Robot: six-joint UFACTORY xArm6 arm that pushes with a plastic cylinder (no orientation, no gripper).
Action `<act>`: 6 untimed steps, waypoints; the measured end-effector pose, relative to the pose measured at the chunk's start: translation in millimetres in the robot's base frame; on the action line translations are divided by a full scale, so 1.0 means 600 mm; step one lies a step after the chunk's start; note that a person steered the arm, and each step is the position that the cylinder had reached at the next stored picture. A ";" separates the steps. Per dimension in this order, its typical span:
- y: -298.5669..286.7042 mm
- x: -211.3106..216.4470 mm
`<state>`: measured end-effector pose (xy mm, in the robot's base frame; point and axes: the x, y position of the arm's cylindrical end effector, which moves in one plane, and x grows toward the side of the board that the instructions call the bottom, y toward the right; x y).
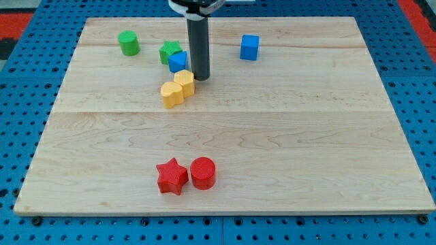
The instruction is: Move your arm diagonally to the heart
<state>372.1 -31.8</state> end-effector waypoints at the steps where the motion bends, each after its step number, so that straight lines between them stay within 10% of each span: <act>1: 0.005 0.044; 6: -0.015 0.158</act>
<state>466.7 -40.7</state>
